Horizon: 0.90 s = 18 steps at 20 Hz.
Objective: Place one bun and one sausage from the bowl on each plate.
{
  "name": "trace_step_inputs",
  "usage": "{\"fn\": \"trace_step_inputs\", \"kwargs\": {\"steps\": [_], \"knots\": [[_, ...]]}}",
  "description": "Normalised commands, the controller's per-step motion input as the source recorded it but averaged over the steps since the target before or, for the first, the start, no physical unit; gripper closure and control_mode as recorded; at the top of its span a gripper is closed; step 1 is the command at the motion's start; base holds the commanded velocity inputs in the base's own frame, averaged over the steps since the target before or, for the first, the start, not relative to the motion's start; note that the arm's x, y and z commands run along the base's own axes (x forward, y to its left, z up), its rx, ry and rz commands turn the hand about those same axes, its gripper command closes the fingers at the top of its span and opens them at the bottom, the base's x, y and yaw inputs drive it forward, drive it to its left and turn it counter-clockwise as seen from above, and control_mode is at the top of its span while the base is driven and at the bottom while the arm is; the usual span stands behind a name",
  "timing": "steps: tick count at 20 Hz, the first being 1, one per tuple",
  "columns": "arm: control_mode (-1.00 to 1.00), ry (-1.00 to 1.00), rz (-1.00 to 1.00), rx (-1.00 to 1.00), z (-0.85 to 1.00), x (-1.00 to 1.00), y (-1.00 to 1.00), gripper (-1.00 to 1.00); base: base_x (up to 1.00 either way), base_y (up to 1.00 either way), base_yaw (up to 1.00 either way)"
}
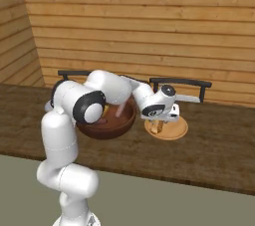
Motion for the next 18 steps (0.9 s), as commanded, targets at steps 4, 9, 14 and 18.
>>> {"fn": "trace_step_inputs", "kwargs": {"steps": [4, 9, 14, 18], "knots": [[-1.00, 0.00, -0.01, 0.00, 0.36, -0.16, 0.10, -1.00, 0.00, 0.00, 0.00], [-1.00, -0.07, -0.09, -0.04, 0.69, -0.35, 0.80, -1.00, 0.00, 0.00, 0.00], [-1.00, -0.05, -0.10, -0.07, 0.53, -0.23, 1.00, -1.00, 0.00, 0.00, 0.00], [-1.00, -0.01, -0.07, 0.00, 0.51, -0.03, 1.00, -1.00, 0.00, 0.00, 0.00]]}}
